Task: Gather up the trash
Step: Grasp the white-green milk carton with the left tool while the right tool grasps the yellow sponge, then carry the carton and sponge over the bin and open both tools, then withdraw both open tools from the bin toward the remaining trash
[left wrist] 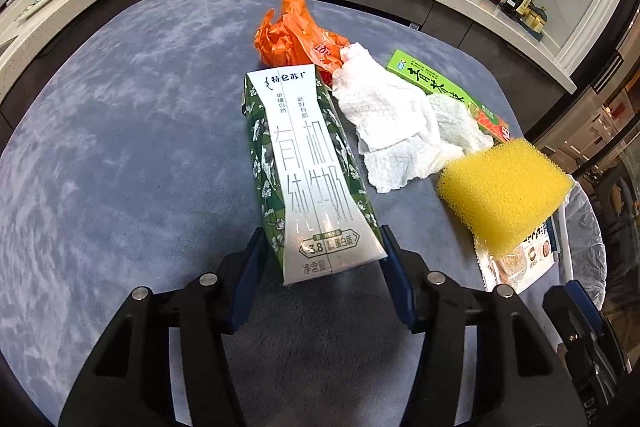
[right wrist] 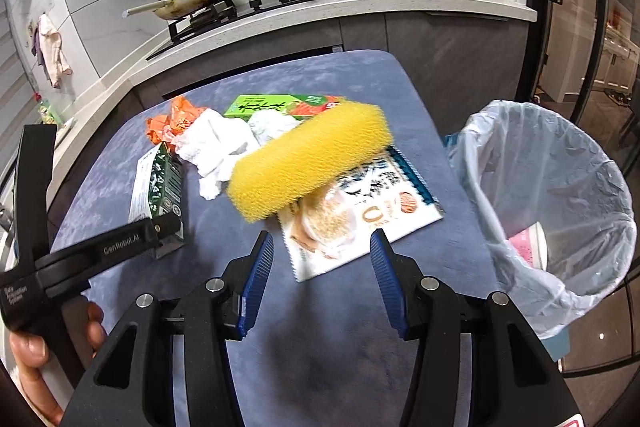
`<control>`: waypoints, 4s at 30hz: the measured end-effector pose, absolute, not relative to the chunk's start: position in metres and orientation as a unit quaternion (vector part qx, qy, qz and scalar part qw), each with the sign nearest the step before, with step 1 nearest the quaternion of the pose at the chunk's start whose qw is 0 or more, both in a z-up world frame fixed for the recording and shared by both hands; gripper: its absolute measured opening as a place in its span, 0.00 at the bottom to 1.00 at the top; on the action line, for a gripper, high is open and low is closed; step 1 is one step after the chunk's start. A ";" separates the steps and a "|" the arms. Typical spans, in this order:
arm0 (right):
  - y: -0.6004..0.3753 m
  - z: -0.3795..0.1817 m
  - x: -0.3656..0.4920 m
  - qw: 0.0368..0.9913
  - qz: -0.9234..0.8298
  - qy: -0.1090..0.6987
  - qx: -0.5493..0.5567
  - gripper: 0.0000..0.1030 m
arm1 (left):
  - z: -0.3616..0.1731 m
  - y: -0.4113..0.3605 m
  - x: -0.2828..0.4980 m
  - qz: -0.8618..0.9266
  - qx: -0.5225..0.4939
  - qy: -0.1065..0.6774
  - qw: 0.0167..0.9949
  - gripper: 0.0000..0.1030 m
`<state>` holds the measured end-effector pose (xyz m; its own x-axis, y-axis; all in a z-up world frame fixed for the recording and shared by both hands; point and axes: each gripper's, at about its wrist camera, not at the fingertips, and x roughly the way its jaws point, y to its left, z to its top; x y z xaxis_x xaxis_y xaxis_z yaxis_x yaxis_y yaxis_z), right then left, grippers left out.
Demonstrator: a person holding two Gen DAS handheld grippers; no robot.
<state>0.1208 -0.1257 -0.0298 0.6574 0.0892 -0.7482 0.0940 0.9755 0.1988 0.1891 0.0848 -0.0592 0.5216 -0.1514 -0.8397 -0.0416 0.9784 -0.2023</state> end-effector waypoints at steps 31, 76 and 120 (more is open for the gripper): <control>-0.119 -0.056 0.178 0.863 0.041 0.420 0.279 0.36 | -0.058 0.104 0.180 -0.054 -0.111 0.493 0.861 0.50; -0.314 -0.021 0.041 0.886 -0.121 0.395 0.210 0.34 | 0.062 -0.152 0.120 -0.282 -0.012 0.383 0.880 0.46; -0.307 -0.013 0.043 0.889 -0.107 0.384 0.224 0.47 | 0.036 -0.174 0.137 -0.252 0.003 0.391 0.885 0.64</control>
